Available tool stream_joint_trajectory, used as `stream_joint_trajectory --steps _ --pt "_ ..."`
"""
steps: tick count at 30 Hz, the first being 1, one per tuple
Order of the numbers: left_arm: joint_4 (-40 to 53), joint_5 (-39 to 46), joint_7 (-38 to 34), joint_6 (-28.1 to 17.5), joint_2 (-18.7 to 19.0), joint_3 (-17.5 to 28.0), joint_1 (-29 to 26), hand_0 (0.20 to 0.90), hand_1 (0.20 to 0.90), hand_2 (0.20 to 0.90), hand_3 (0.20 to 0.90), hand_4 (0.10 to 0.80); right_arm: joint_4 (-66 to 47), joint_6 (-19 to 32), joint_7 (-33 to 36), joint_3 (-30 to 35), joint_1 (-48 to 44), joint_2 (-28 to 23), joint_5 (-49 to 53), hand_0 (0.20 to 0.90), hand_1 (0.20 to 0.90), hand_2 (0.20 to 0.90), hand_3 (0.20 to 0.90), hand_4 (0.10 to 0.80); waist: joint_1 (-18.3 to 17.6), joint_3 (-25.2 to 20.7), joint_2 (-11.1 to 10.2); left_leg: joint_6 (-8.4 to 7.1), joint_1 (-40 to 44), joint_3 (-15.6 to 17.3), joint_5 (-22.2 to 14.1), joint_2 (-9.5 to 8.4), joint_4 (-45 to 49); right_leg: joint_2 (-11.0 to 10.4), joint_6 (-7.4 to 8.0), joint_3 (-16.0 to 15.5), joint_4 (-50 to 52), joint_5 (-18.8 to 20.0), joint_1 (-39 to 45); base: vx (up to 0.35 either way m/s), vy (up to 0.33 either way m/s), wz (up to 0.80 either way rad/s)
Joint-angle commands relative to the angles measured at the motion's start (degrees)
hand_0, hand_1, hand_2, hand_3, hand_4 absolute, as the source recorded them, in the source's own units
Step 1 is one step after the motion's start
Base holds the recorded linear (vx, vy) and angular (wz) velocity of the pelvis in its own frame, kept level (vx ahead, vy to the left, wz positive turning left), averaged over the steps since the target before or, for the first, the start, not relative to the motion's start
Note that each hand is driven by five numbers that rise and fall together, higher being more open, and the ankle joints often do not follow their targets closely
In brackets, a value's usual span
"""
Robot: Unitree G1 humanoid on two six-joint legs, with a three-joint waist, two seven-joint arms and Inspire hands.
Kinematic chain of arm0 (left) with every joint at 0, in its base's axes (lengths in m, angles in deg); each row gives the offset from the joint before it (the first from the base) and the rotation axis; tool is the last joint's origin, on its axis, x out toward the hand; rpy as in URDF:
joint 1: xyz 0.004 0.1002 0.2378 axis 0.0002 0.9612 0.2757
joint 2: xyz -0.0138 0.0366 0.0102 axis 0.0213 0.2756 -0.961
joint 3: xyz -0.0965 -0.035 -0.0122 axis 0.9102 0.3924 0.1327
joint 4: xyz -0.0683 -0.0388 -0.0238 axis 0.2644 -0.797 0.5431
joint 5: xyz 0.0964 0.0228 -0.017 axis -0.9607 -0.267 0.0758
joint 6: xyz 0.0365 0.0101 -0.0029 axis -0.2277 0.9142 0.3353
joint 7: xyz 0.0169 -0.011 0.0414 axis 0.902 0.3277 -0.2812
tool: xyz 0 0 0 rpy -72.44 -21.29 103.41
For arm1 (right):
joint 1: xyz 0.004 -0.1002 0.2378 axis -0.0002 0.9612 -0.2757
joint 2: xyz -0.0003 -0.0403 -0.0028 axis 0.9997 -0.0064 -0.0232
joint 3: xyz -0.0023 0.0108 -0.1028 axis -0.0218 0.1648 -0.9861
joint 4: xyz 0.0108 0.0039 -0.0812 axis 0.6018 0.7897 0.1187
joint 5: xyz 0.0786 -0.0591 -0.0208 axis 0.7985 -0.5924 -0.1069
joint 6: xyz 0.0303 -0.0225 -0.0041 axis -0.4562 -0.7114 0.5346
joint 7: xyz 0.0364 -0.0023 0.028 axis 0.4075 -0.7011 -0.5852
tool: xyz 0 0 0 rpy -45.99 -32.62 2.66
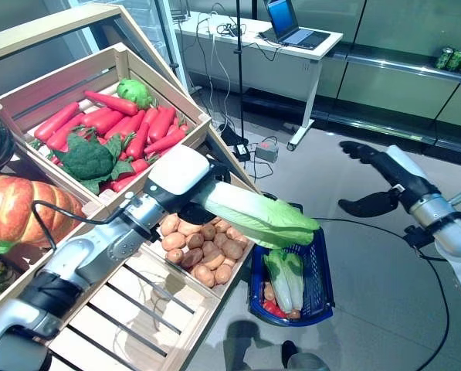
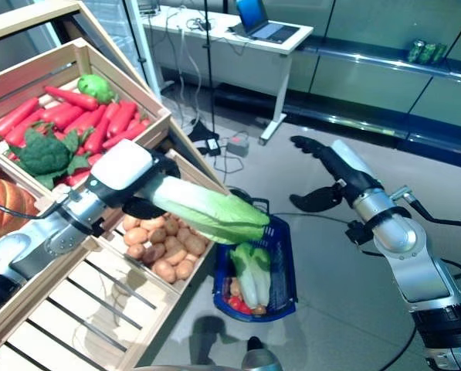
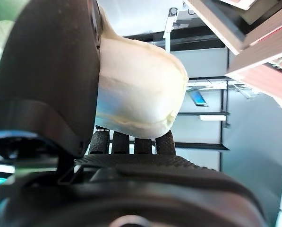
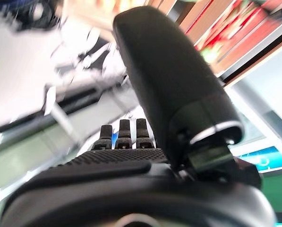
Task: Put vegetables into the basket
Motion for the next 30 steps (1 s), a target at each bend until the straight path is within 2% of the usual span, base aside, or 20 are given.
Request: stream_joint_trajectory --steps 1,4,9,14,20,30 --pt "0.4 -1.1 -7.8 1.3 3.5 0.9 -12.7 0.3 0.3 0.3 0.3 0.4 -3.5 0.2 -3.6 -0.6 -11.4 -3.0 11.0 0.9 0.9 0.9 0.9 0.8 0.6 -2.9 -2.3 1.41 -0.6 0.5 -4.5 -1.47 0.1 1.0 0.51 0.7 0.1 -5.7 4.5 0.0 0.0 0.0" --pt "1.0 -2.2 -7.2 1.1 4.0 -1.6 -14.7 0.3 0.3 0.3 0.3 0.4 -4.3 -2.6 -6.8 -3.6 -14.8 -2.8 18.0 0.9 0.9 0.9 0.9 0.8 0.9 -3.1 -2.5 1.26 -0.5 0.4 -4.5 -1.45 0.1 1.0 0.42 0.5 0.1 -5.7 4.7 0.0 0.0 0.0" --pt "1.0 -3.2 -6.6 1.7 2.9 -5.5 -17.2 0.3 0.3 0.3 0.3 0.4 -2.3 -6.4 -8.4 -9.0 -19.2 0.6 25.1 0.9 0.9 0.9 0.9 0.8 1.6 -3.6 -2.6 1.18 -0.2 -0.2 -4.5 -1.42 0.1 0.9 0.32 0.1 0.1 -5.9 5.2 0.0 0.0 0.0" --pt "1.7 -5.3 -5.8 2.1 1.6 -7.2 -17.7 0.3 0.3 0.3 0.3 0.4 0.1 -11.6 -10.6 -12.5 -19.8 4.6 30.7 0.9 0.9 0.9 0.9 0.8 2.3 -4.1 -2.5 1.05 -0.2 -0.6 -4.2 -1.35 0.1 0.7 0.27 -0.4 0.1 -6.0 5.4 0.0 0.0 0.0" --pt "1.8 -6.2 -4.8 2.5 1.7 -8.7 -18.5 0.3 0.3 0.3 0.3 0.4 2.8 -15.3 -13.2 -14.5 -19.1 7.2 36.3 0.9 0.9 0.9 0.9 0.8 2.7 -4.2 -2.7 0.93 -0.1 -0.8 -4.0 -1.26 0.1 0.6 0.26 -0.8 0.1 -5.9 5.6 0.0 0.0 0.0" --pt "1.8 -7.4 -5.5 2.3 1.5 -9.5 -18.8 0.3 0.3 0.3 0.3 0.4 7.8 -20.1 -17.3 -16.5 -16.7 9.1 35.6 0.9 0.9 0.9 0.9 0.8 2.9 -4.1 -3.1 0.89 -0.3 -1.1 -3.5 -1.16 0.1 0.6 0.1 -1.2 0.1 -5.7 5.5 0.0 0.0 0.0"
